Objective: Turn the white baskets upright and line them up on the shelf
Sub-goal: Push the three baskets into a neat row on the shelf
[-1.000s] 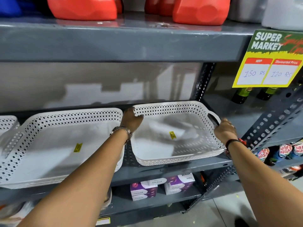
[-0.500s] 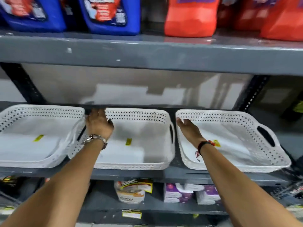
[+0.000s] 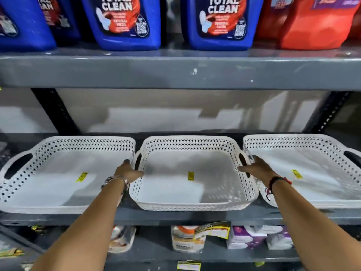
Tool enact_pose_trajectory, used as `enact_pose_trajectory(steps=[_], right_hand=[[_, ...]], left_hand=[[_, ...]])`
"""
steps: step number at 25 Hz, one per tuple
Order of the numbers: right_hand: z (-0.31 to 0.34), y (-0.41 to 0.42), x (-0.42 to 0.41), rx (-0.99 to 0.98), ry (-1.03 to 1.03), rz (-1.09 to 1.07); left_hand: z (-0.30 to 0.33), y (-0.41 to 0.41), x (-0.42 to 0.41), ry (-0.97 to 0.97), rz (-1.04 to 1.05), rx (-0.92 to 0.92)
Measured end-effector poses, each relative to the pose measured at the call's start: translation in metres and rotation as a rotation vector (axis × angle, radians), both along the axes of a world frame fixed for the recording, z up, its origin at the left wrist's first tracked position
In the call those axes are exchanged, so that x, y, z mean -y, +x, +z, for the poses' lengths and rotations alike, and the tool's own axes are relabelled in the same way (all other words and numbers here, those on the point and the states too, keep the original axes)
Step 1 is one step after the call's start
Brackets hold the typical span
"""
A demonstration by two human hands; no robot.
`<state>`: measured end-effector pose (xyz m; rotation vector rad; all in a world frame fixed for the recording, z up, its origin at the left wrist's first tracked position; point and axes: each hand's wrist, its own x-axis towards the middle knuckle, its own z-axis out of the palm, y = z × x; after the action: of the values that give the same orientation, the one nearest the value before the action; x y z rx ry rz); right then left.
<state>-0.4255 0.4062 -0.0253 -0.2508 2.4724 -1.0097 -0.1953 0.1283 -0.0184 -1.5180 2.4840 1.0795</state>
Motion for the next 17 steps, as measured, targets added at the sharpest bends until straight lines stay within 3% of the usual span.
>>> enact_pose_trajectory(steps=[5, 11, 17], right_hand=[[-0.004, 0.007, 0.006, -0.069, 0.117, 0.001], [-0.007, 0.011, 0.017, -0.125, 0.136, 0.031], [-0.013, 0.013, 0.017, -0.19, 0.184, 0.054]], left_hand=[[-0.015, -0.011, -0.002, -0.115, 0.03, -0.084], [-0.02, -0.012, 0.002, -0.271, -0.036, -0.055], [-0.022, -0.01, 0.003, -0.298, -0.07, -0.018]])
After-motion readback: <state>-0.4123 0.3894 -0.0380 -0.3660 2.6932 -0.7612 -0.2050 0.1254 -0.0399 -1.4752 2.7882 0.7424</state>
